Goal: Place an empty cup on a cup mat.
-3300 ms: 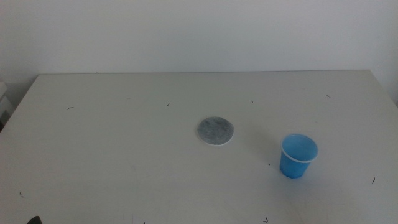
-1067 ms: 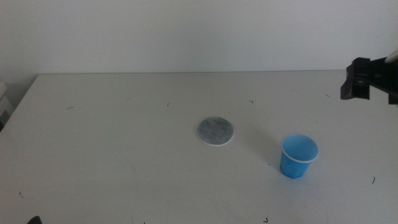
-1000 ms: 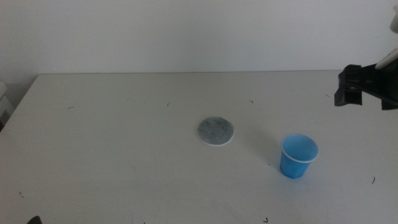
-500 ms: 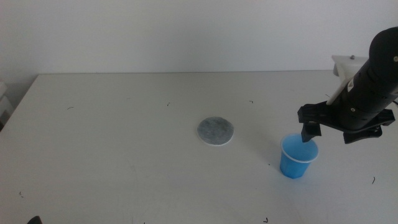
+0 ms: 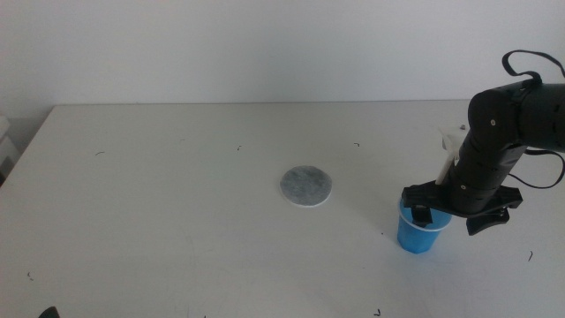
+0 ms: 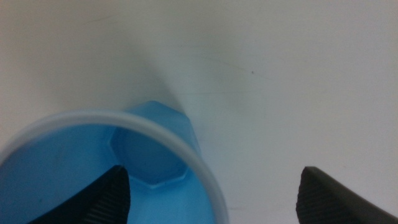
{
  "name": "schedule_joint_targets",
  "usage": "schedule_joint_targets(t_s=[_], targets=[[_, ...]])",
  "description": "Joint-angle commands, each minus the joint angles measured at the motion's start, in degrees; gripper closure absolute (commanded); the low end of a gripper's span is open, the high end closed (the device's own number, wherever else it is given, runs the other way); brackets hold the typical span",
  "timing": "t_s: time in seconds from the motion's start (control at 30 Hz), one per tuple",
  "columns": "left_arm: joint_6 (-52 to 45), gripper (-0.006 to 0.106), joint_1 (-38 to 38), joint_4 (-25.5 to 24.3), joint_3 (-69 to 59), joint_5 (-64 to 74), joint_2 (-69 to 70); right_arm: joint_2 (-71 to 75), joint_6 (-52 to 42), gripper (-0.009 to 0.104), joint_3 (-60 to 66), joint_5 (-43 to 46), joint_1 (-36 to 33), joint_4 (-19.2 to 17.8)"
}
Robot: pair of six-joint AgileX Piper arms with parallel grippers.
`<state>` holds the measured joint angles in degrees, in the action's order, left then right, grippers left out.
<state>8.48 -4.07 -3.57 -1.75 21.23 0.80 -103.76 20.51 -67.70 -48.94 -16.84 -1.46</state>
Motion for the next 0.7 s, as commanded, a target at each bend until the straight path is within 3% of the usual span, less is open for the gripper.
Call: schedule_joint_targets(t_s=[0.0, 0.07, 0.27, 0.67], targets=[[0.61, -0.005, 0.06, -0.18, 0.34, -3.78, 0.72, 1.65, -0.08, 0.033, -1.27, 1.26, 0.05, -0.52], [0.61, -0.005, 0.06, -0.18, 0.34, -3.78, 0.72, 1.49, 0.36, 0.044, -1.27, 1.59, 0.05, -0.52], [0.61, -0.005, 0.06, -0.18, 0.34, -3.78, 0.72, 1.49, 2.7, 0.096, -1.27, 3.4, 0.34, -0.58], [0.61, -0.005, 0.06, -0.18, 0.34, -3.78, 0.72, 3.8, 2.94, 0.096, -7.13, -1.66, -1.44, 0.99]])
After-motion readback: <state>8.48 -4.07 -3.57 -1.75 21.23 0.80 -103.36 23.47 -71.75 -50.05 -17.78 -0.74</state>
